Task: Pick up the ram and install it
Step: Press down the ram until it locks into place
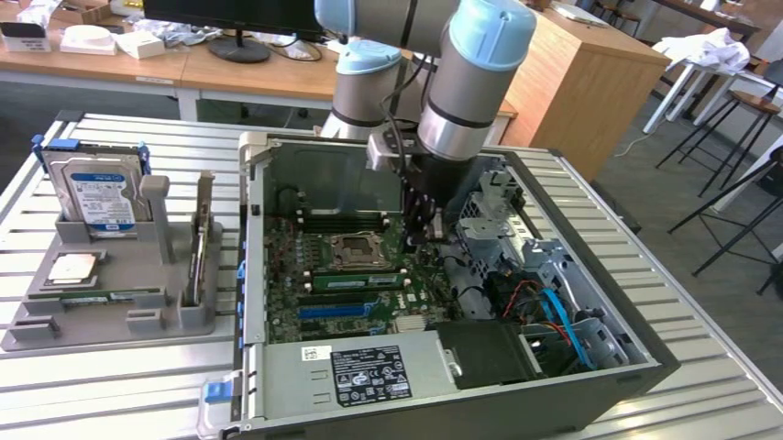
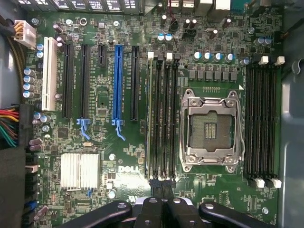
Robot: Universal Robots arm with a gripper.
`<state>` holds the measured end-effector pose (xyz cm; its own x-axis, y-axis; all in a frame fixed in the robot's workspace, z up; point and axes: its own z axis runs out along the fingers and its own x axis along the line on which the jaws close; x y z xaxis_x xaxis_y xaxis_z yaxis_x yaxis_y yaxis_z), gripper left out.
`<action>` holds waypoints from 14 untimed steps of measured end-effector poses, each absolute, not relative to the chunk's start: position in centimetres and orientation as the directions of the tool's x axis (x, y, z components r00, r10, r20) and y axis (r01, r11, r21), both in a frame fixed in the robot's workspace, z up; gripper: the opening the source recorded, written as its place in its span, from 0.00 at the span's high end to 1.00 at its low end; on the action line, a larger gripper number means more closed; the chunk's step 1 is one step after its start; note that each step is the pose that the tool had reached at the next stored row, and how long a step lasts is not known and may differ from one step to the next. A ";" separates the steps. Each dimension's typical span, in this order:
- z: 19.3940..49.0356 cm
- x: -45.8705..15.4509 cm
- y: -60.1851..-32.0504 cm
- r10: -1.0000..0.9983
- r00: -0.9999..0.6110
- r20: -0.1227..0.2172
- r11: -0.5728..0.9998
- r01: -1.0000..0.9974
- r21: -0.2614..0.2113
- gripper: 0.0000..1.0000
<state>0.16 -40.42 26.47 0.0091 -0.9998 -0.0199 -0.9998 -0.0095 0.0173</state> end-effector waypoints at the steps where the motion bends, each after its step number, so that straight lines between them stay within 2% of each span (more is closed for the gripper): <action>1: 26.4 0.2 -40.4 -1.000 0.009 -0.020 -0.009 -1.000 0.017 0.90; 14: 25.7 0.2 -40.4 -1.000 0.009 -0.020 -0.009 -1.000 0.017 0.90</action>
